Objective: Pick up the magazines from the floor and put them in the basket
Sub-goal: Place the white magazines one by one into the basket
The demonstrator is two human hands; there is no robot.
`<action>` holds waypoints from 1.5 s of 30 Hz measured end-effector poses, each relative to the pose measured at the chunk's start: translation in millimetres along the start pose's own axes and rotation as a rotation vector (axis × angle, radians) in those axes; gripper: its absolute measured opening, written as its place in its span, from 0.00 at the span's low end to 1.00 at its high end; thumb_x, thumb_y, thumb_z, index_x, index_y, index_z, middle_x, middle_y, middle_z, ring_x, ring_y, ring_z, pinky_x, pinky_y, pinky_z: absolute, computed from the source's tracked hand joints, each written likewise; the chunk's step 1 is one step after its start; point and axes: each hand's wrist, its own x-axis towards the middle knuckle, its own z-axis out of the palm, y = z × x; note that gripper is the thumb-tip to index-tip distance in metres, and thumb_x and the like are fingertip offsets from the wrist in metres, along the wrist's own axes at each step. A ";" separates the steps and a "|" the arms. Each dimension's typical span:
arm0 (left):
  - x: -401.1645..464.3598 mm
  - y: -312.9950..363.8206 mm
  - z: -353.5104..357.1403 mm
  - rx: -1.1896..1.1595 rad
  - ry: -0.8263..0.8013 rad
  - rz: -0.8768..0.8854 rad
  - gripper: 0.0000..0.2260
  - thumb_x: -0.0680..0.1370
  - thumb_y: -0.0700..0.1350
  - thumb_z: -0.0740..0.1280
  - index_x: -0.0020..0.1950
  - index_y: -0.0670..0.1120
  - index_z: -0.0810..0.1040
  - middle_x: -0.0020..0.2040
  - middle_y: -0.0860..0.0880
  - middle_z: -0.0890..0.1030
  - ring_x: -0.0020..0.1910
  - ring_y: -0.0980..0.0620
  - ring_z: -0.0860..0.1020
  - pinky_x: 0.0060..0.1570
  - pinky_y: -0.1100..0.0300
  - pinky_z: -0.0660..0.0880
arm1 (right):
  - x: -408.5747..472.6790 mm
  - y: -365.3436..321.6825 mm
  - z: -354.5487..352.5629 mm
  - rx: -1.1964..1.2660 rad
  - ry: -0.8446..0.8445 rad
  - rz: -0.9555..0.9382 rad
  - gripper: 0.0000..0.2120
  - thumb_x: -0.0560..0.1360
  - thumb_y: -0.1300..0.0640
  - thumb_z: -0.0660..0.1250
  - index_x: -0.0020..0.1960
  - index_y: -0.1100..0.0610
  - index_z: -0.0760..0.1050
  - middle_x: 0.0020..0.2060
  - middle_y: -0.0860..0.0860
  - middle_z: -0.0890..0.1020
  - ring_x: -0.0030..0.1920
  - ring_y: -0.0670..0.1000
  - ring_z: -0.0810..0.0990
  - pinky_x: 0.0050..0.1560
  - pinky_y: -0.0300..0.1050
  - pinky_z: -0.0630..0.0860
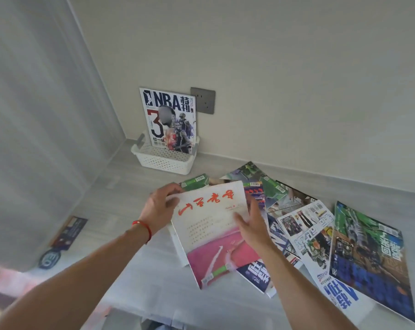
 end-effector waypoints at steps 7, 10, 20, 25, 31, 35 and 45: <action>31.9 -48.4 -61.9 -0.485 0.119 -0.259 0.15 0.73 0.41 0.77 0.56 0.54 0.79 0.50 0.52 0.87 0.50 0.50 0.85 0.47 0.55 0.83 | 32.4 -74.1 52.5 0.183 0.024 -0.022 0.13 0.79 0.58 0.70 0.54 0.39 0.80 0.50 0.34 0.85 0.50 0.34 0.83 0.42 0.28 0.78; 32.6 -74.1 -67.9 -0.380 0.013 -0.223 0.18 0.75 0.31 0.68 0.57 0.52 0.81 0.51 0.54 0.87 0.51 0.51 0.85 0.55 0.49 0.83 | 50.1 -101.9 76.7 0.222 0.024 -0.009 0.12 0.79 0.57 0.71 0.57 0.42 0.80 0.52 0.37 0.86 0.53 0.38 0.84 0.51 0.37 0.80; 171.5 -59.5 -175.4 -0.374 0.189 0.056 0.14 0.77 0.31 0.68 0.54 0.48 0.84 0.45 0.57 0.86 0.47 0.60 0.85 0.49 0.68 0.80 | 136.4 -227.1 101.4 -0.041 0.208 -0.229 0.08 0.82 0.51 0.63 0.55 0.47 0.80 0.46 0.35 0.84 0.45 0.35 0.83 0.41 0.26 0.76; 237.7 -53.6 -190.5 -0.306 0.170 0.052 0.10 0.80 0.40 0.67 0.58 0.48 0.84 0.53 0.51 0.87 0.51 0.53 0.84 0.55 0.60 0.79 | 192.2 -251.9 104.7 -0.277 0.408 -0.173 0.09 0.80 0.50 0.65 0.52 0.53 0.81 0.37 0.45 0.82 0.37 0.47 0.82 0.39 0.37 0.74; 284.1 -78.0 -171.0 -0.413 0.078 -0.155 0.07 0.80 0.41 0.69 0.51 0.52 0.85 0.49 0.54 0.86 0.51 0.52 0.83 0.44 0.65 0.76 | 232.0 -235.1 117.3 -0.170 0.429 -0.019 0.07 0.77 0.55 0.70 0.51 0.54 0.86 0.35 0.44 0.83 0.38 0.47 0.81 0.44 0.38 0.73; 305.3 -95.9 -156.8 -0.445 0.084 -0.254 0.06 0.80 0.40 0.69 0.49 0.50 0.85 0.48 0.52 0.86 0.50 0.49 0.85 0.48 0.57 0.82 | 248.5 -224.2 123.6 -0.154 0.402 0.030 0.06 0.77 0.55 0.71 0.47 0.55 0.87 0.32 0.43 0.83 0.37 0.45 0.81 0.37 0.34 0.70; 337.1 -115.1 -130.8 -0.456 0.144 -0.354 0.05 0.77 0.42 0.71 0.49 0.48 0.76 0.50 0.46 0.84 0.52 0.44 0.83 0.56 0.50 0.81 | 281.9 -204.1 143.3 -0.134 0.467 0.144 0.10 0.77 0.58 0.66 0.40 0.60 0.83 0.36 0.56 0.85 0.43 0.62 0.83 0.45 0.53 0.79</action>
